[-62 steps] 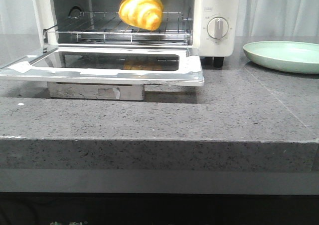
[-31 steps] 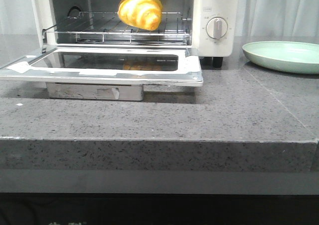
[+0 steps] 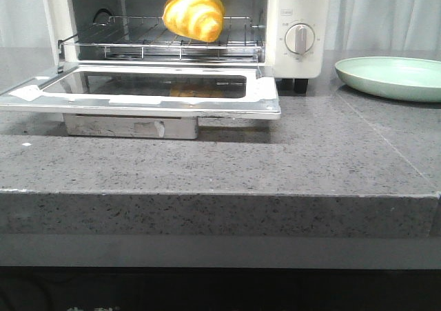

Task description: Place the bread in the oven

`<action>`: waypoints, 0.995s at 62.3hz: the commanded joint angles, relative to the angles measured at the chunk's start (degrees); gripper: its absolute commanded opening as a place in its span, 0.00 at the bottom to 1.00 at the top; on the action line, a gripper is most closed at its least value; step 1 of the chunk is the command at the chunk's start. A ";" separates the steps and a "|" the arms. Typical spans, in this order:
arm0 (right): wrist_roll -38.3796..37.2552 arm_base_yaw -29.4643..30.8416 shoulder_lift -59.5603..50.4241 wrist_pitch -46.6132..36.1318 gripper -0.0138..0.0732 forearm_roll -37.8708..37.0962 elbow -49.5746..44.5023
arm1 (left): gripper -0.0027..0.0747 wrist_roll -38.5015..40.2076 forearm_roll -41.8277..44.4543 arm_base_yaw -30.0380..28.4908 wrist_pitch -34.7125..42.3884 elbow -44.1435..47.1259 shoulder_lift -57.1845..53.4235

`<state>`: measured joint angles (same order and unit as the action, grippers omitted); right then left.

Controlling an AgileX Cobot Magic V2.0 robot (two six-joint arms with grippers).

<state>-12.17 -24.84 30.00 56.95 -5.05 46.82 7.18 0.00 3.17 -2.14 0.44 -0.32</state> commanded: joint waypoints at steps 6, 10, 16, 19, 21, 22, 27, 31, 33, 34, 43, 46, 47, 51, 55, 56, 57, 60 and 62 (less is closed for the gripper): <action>0.53 0.36 0.22 -3.37 0.02 -0.55 1.48 | 0.01 -6.07 -2.82 -0.10 4.62 1.39 -1.29; 0.53 0.36 0.22 -3.37 0.02 -0.55 1.48 | 0.01 -6.07 -2.82 -0.10 4.51 1.39 -1.29; 0.53 0.36 0.22 -3.37 0.02 -0.55 1.48 | 0.01 -6.07 -2.82 -0.10 4.51 1.39 -1.29; 0.53 0.36 0.22 -3.37 0.02 -0.55 1.48 | 0.01 -6.07 -2.82 -0.10 4.51 1.39 -1.29; 0.53 0.36 0.22 -3.37 0.02 -0.55 1.48 | 0.01 -6.07 -2.82 -0.10 4.62 1.39 -1.29; 0.53 0.36 0.22 -3.37 0.02 -0.55 1.48 | 0.01 -6.07 -2.82 -0.10 4.62 1.39 -1.29; 0.53 0.36 0.22 -3.37 0.02 -0.55 1.48 | 0.01 -6.07 -2.82 -0.10 4.62 1.39 -1.29; 0.53 0.36 0.22 -3.37 0.02 -0.55 1.48 | 0.01 -6.07 -2.82 -0.10 4.62 1.39 -1.29; 0.53 0.36 0.22 -3.37 0.02 -0.55 1.48 | 0.01 -6.07 -2.82 -0.10 4.62 1.39 -1.29; 0.53 0.36 0.22 -3.37 0.02 -0.55 1.48 | 0.01 -6.07 -2.82 -0.10 4.62 1.39 -1.29; 0.53 0.36 0.22 -3.37 0.02 -0.55 1.48 | 0.01 -6.07 -2.82 -0.10 4.62 1.39 -1.29; 0.53 0.36 0.22 -3.37 0.02 -0.55 1.48 | 0.01 -6.07 -2.82 -0.10 4.62 1.39 -1.29; 0.53 0.36 0.22 -3.37 0.02 -0.55 1.48 | 0.01 -6.07 -2.82 -0.10 4.62 1.39 -1.29; 0.53 0.36 0.22 -3.37 0.02 -0.55 1.48 | 0.01 -6.07 -2.82 -0.10 4.62 1.39 -1.29; 0.53 0.36 0.22 -3.37 0.02 -0.55 1.48 | 0.01 -6.07 -2.82 -0.10 4.62 1.39 -1.29; 0.53 0.36 0.22 -3.37 0.02 -0.55 1.48 | 0.01 -6.07 -2.82 -0.10 4.62 1.39 -1.29; 0.53 0.36 0.22 -3.37 0.02 -0.55 1.48 | 0.01 -6.07 -2.82 -0.10 4.62 1.39 -1.29; 0.53 0.36 0.22 -3.37 0.02 -0.55 1.48 | 0.01 -6.07 -2.82 -0.10 4.62 1.39 -1.29; 0.53 0.36 0.22 -3.37 0.02 -0.55 1.48 | 0.01 -6.07 -2.82 -0.10 4.62 1.39 -1.29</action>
<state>-12.17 -24.84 30.00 56.95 -5.05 46.82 1.06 -2.22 3.17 -2.14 0.44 -0.32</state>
